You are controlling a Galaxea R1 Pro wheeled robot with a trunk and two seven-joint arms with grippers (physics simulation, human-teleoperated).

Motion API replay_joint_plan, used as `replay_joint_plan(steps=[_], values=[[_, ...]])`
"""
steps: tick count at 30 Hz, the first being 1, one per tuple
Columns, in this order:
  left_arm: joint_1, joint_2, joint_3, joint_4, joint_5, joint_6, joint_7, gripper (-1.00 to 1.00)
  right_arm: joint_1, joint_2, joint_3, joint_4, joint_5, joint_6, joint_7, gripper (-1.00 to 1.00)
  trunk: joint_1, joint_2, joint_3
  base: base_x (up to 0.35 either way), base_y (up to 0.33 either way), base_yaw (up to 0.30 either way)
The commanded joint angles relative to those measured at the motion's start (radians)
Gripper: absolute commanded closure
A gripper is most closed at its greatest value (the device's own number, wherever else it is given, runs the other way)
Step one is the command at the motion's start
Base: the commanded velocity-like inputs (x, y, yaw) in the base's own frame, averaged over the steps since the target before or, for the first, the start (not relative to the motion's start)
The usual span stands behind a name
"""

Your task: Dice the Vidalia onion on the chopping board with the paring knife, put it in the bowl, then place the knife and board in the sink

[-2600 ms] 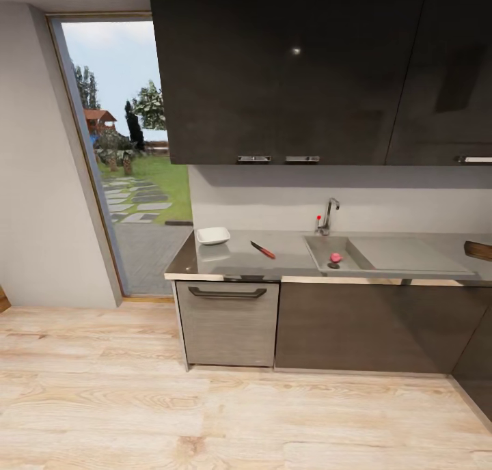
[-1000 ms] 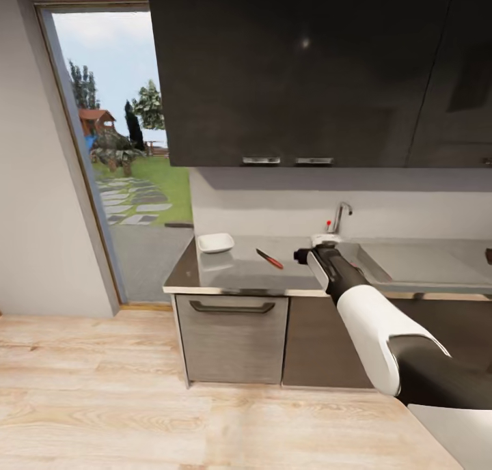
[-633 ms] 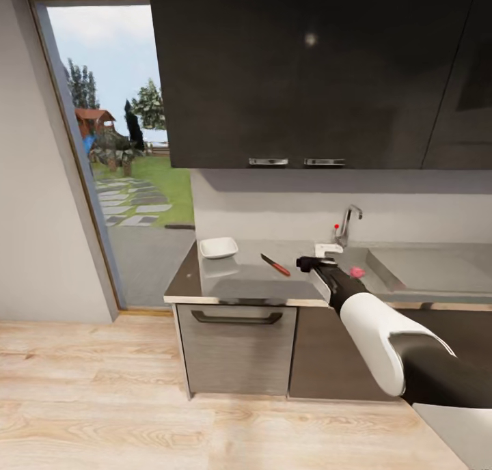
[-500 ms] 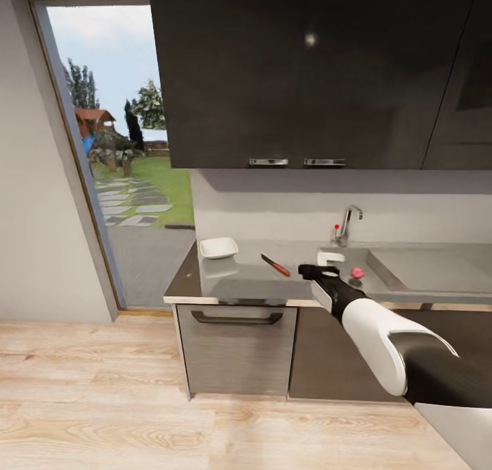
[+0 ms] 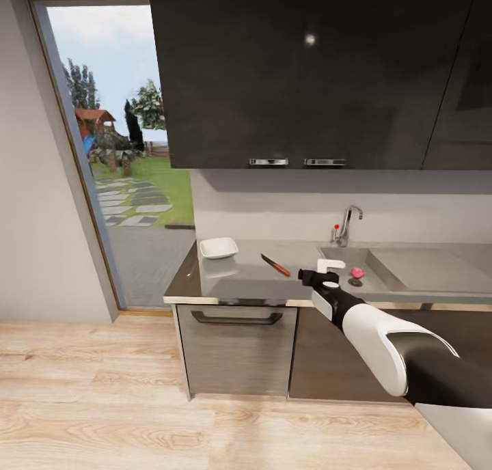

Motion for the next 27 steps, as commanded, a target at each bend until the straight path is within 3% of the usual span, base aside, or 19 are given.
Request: replay_joint_plan(steps=[1,14,27], values=[[0.0,0.0,-0.002,0.0,0.007,-0.003,0.0,-1.0,0.0,0.0,0.0,0.001,-0.004,-0.004,-0.002,-1.0,0.0,-0.001,0.0,0.0,0.0,0.0],[0.0,0.0,-0.002,0.0,0.007,-0.002,0.0,-1.0,0.003,0.011,0.001,0.005,-0.004,-0.004,0.0,-1.0,0.0,-0.001,-0.008,0.018,0.0,0.0],[0.0,0.0,-0.002,0.0,0.007,-0.002,0.0,-1.0,0.007,0.013,0.002,0.007,-0.004,-0.003,0.063,-1.0,0.0,-0.001,-0.028,0.258,0.108,0.0]])
